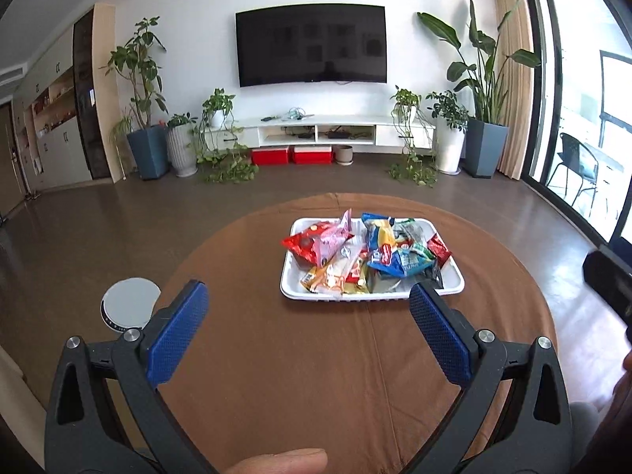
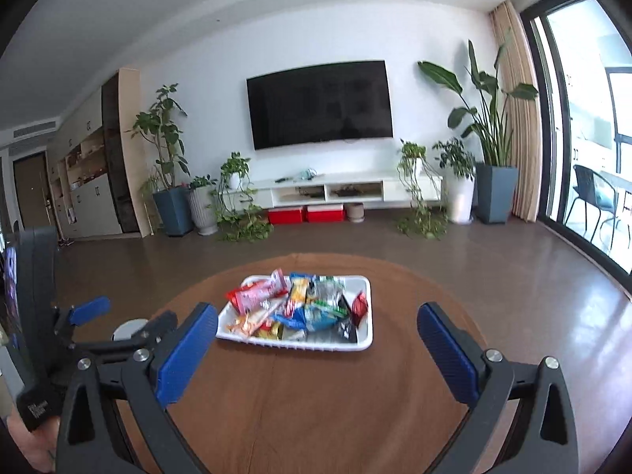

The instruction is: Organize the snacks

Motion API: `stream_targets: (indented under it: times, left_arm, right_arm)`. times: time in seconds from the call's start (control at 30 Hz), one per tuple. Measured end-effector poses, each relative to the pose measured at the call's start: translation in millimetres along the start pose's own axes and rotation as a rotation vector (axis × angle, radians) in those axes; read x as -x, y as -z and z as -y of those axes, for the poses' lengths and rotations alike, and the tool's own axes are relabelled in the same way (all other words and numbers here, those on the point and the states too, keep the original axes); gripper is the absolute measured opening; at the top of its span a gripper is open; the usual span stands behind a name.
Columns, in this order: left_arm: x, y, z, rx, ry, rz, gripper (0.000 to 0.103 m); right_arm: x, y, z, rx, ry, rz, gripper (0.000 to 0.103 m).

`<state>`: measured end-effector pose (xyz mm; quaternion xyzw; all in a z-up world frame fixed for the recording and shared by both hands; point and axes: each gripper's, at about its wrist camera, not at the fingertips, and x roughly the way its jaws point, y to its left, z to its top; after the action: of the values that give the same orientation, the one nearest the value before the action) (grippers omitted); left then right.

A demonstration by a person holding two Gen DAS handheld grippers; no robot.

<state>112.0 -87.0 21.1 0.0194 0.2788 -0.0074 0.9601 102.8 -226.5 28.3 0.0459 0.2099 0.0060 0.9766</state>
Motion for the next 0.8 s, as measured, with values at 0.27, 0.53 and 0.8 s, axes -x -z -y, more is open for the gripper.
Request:
stream_targets:
  times: [0.27,0.53,0.8]
  left_arm:
    - [-22,18,-4,0.012,0.011,-0.07,0.103]
    - [-45,26,-6,0.016,0.006,-0.108,0.103]
    - [-57,30,-4,0.009,0.005,-0.13,0.103]
  right_arm:
    - [-19,33,-4,-0.001,0.016,-0.093,0.103]
    - [-30,46,11,-0.037,0.048,-0.145,0.103]
    - [-35,53,16,-0.045,0.053,-0.175,0.103]
